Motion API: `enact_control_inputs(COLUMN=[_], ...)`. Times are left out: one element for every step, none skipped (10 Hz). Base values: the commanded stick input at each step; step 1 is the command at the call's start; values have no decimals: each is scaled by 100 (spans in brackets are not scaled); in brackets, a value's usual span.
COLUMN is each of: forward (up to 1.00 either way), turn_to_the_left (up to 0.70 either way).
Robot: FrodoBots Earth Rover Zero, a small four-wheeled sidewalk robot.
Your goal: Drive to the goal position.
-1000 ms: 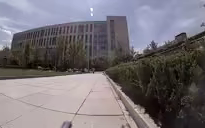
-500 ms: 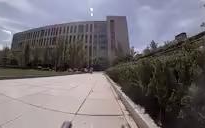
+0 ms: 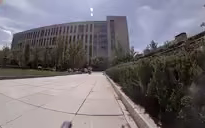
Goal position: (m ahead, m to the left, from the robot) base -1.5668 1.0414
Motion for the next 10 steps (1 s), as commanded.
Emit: enact_control_inputs(forward=[4,2,0,3,1,1,4,4,4,4], turn_to_the_left=[0,0,0,0,0,0,0,0,0,0])
